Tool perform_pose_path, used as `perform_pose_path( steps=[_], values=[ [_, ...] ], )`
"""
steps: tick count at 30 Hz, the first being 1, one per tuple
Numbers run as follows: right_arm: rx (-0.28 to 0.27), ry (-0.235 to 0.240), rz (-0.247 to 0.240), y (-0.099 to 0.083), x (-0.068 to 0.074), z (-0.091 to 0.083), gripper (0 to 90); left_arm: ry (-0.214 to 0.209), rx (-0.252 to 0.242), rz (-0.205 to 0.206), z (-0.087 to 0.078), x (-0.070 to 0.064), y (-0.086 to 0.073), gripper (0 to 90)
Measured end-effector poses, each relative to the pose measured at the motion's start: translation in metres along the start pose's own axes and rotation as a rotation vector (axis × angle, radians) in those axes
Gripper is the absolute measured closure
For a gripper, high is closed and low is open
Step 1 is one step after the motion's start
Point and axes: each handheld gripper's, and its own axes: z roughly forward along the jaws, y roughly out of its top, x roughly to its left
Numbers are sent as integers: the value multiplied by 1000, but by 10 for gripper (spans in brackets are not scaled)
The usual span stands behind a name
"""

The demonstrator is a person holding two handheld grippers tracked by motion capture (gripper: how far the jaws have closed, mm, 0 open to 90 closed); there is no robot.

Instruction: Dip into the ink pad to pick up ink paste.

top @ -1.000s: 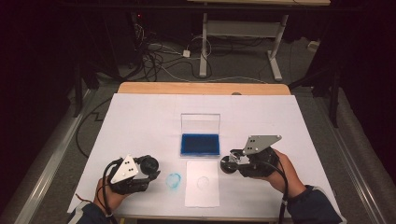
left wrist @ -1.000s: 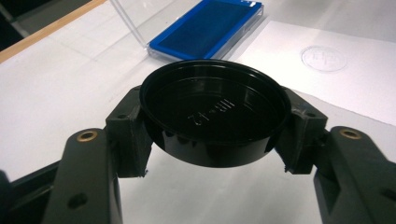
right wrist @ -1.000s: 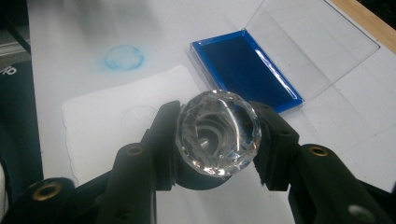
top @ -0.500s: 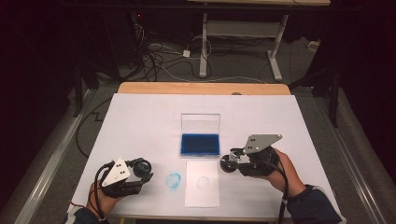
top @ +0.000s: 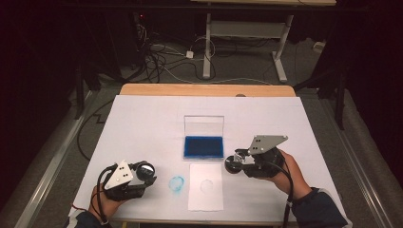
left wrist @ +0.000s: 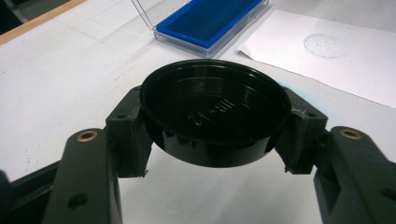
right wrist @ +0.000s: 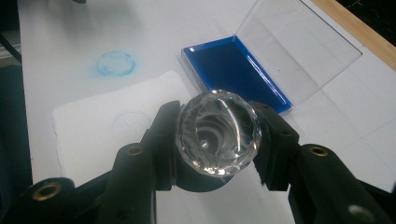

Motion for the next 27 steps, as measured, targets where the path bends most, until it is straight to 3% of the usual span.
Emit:
perform_pose_path(
  steps=[10,17,27],
  values=[
    [-17,-6,-2,7,-3,2,566,-11,-1,-3,3,0,1,363],
    [-33,-11,6,25,-16,5,566,-20,6,1,5,-1,1,363],
    [49,-17,-22,58,-28,39,566,-21,1,0,4,-2,1,363]
  ],
)
